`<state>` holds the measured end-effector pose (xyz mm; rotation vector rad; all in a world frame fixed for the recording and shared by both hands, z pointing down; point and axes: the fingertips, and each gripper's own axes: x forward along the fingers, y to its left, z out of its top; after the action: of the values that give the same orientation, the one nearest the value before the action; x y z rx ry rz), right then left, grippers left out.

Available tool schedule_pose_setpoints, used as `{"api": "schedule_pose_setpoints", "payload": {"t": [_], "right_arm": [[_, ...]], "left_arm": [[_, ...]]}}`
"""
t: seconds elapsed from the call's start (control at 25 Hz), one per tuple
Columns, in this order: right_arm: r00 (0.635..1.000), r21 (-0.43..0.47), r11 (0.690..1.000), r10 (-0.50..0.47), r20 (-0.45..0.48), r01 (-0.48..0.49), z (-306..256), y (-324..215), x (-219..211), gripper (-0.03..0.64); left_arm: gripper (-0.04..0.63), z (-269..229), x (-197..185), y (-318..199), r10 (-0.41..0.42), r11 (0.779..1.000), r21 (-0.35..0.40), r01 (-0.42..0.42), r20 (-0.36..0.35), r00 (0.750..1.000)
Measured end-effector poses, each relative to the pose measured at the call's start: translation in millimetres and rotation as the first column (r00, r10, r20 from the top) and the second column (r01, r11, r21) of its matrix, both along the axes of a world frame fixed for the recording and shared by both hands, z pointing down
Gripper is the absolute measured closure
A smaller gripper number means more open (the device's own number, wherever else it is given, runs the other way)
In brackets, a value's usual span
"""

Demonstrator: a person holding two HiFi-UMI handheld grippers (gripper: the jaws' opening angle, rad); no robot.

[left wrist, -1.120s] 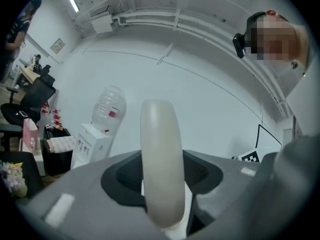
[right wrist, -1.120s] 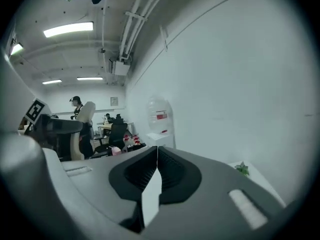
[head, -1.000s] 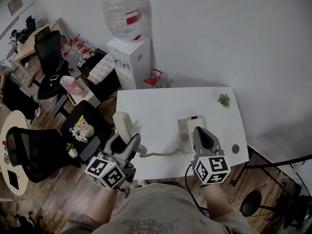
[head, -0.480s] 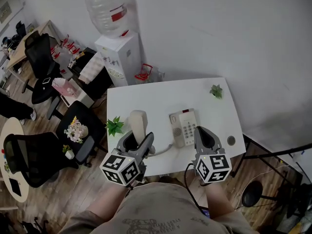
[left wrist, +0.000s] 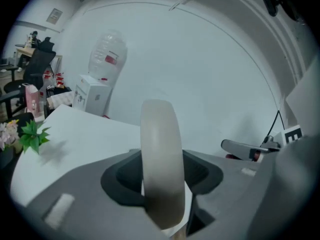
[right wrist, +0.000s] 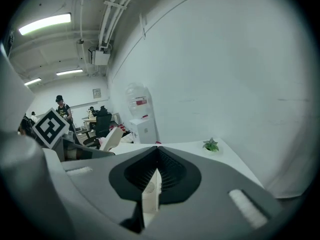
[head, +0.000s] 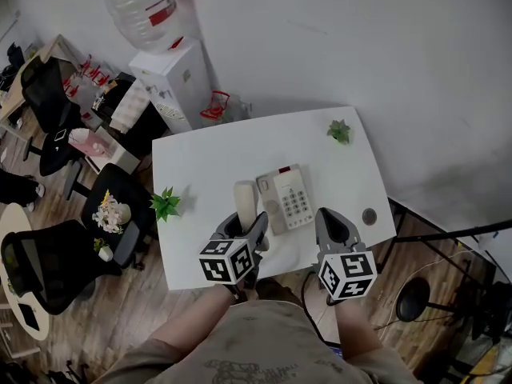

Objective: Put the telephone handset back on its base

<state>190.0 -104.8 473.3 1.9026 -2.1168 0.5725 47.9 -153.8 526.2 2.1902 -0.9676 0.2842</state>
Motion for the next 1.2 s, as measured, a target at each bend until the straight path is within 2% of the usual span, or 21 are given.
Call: {"api": "schedule_pose_setpoints", "payload": {"t": [0.16, 0.36, 0.48, 0.68, 1.04, 1.2], "right_arm": [[1.0, -0.038, 0.999, 0.017, -0.003, -0.017, 16, 10, 18, 0.591], [0.999, -0.073, 0.996, 0.047, -0.012, -0.048, 33, 16, 43, 0.591], [0.998, -0.097, 0.993, 0.069, 0.006, -0.068, 43, 22, 56, 0.591], [0.997, -0.143, 0.987, 0.078, 0.02, -0.074, 62, 29, 69, 0.591], [0.996, -0.201, 0.977, 0.077, 0.045, -0.067, 89, 37, 65, 0.591], [0.996, -0.204, 0.978, 0.065, 0.065, -0.051, 90, 36, 63, 0.591]], "left_arm": [[0.383, 36, 23, 3, -0.022, 0.996, -0.089, 0.024, 0.023, 0.999], [0.383, 73, 40, -1, -0.042, 0.991, -0.123, 0.051, 0.082, 0.996], [0.383, 90, 47, -4, -0.061, 0.984, -0.161, 0.073, 0.077, 0.995], [0.383, 113, 51, -16, -0.101, 0.981, -0.155, 0.118, 0.115, 0.988], [0.383, 150, 64, -21, -0.08, 0.979, -0.168, 0.112, 0.187, 0.979], [0.383, 159, 62, -26, -0.108, 0.973, -0.178, 0.144, 0.198, 0.974]]}}
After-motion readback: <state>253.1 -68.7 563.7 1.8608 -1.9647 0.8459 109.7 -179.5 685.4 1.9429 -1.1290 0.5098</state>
